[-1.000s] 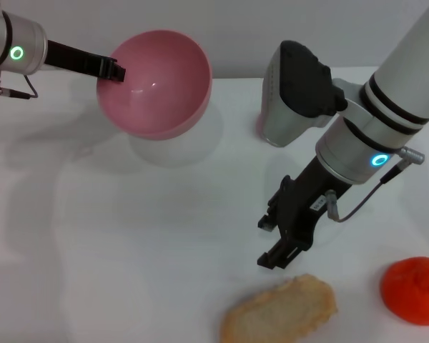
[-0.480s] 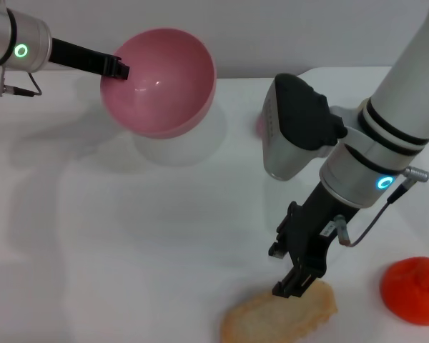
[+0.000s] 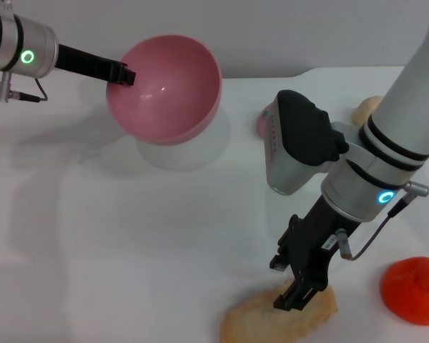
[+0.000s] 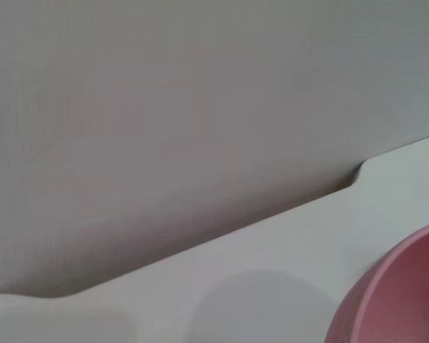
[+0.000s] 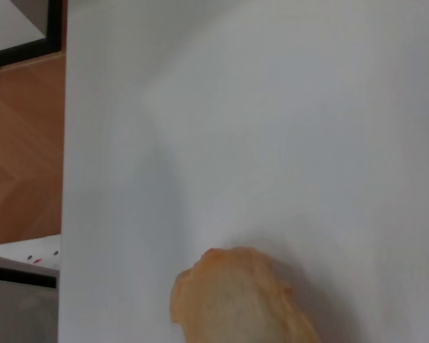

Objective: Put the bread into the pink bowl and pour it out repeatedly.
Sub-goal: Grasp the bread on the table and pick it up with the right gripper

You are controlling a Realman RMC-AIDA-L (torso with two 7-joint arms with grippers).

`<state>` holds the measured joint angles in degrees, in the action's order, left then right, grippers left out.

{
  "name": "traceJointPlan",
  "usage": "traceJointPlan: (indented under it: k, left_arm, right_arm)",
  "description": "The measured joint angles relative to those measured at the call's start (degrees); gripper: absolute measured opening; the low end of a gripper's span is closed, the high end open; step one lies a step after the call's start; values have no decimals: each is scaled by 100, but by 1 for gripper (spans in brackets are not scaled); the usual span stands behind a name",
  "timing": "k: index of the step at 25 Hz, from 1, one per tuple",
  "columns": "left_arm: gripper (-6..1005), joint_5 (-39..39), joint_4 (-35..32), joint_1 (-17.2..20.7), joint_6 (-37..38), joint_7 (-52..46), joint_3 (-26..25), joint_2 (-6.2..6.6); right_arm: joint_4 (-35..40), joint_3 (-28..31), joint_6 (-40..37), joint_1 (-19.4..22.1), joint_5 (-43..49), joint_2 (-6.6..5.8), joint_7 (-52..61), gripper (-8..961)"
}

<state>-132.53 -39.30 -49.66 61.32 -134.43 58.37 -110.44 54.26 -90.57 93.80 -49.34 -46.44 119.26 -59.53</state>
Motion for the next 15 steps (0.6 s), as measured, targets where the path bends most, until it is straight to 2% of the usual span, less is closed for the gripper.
traceJointPlan:
  k: [15]
  left_arm:
    - [39,0,14,24,16,42,-2,-75]
  right_arm:
    - [-382,-462,-460,41,-105,8,-23,647]
